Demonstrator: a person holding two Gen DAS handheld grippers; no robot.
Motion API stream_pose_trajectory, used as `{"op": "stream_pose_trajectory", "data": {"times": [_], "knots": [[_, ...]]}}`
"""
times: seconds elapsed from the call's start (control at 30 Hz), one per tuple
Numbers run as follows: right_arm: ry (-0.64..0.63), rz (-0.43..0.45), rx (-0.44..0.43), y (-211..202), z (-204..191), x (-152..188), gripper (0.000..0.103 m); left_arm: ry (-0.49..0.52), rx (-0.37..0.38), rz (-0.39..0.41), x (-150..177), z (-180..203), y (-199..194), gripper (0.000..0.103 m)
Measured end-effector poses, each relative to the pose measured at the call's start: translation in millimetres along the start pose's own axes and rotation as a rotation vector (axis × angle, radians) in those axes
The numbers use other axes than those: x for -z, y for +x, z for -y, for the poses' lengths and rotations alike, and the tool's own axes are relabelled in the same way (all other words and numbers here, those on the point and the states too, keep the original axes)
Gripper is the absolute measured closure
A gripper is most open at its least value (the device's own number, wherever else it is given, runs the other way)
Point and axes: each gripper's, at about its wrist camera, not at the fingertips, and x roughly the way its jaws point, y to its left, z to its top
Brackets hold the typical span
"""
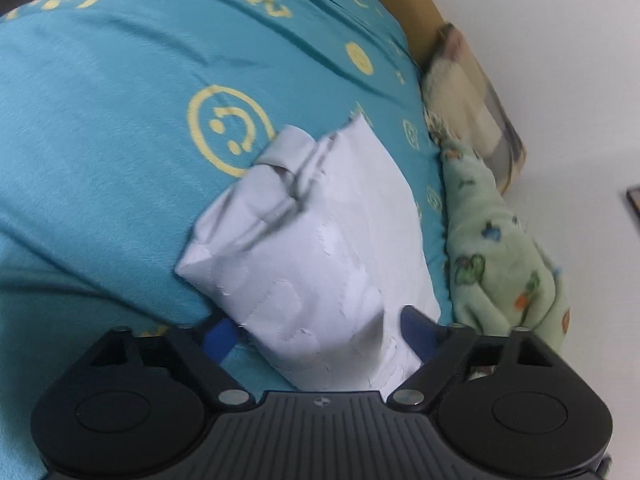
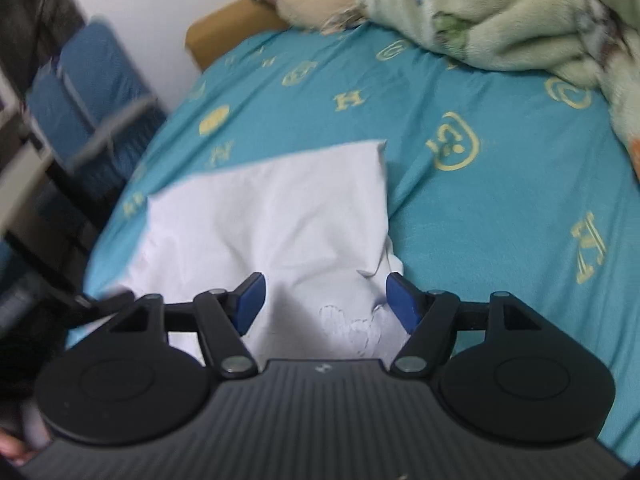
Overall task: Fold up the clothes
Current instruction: 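Grasp the folded T-shirt with both grippers and lift it toward the blanket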
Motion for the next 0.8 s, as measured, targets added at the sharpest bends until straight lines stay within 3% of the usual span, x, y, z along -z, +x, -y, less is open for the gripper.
{"op": "stream_pose_trajectory", "data": {"times": [0.1, 0.17, 0.33, 0.47, 0.57, 0.63, 0.73, 0.8], "knots": [[0.281, -0.057, -0.189, -13.4, 20.1, 4.5, 0.032, -0.04, 0.001, 0.0, -3.3, -7.5, -1.2, 0.048], [0.45, -0.126, -0.293, -11.5, 31.0, 14.0, 0.017, -0.063, 0.007, -0.004, -5.4, -11.0, -0.9, 0.052], [0.613, -0.287, -0.314, 19.4, 35.9, 37.1, 0.018, -0.111, 0.032, -0.021, -9.9, -16.0, 4.1, 0.061], [0.717, -0.25, -0.256, 32.8, 48.4, 45.6, 0.022, -0.131, 0.056, -0.026, -13.0, -17.4, 6.3, 0.07], [0.683, -0.163, -0.205, 27.4, 51.4, 37.5, 0.033, -0.122, 0.072, -0.022, -14.2, -16.6, 8.1, 0.073], [0.681, -0.146, -0.186, 27.6, 53.4, 35.8, 0.053, -0.12, 0.08, -0.022, -14.8, -16.6, 10.0, 0.073], [0.663, -0.136, -0.173, 27.2, 52.3, 37.8, 0.073, -0.105, 0.09, -0.022, -14.3, -14.5, 9.2, 0.074], [0.626, -0.108, -0.182, 18.1, 45.6, 35.5, 0.082, -0.09, 0.102, -0.019, -13.0, -11.1, 4.5, 0.076]]}}
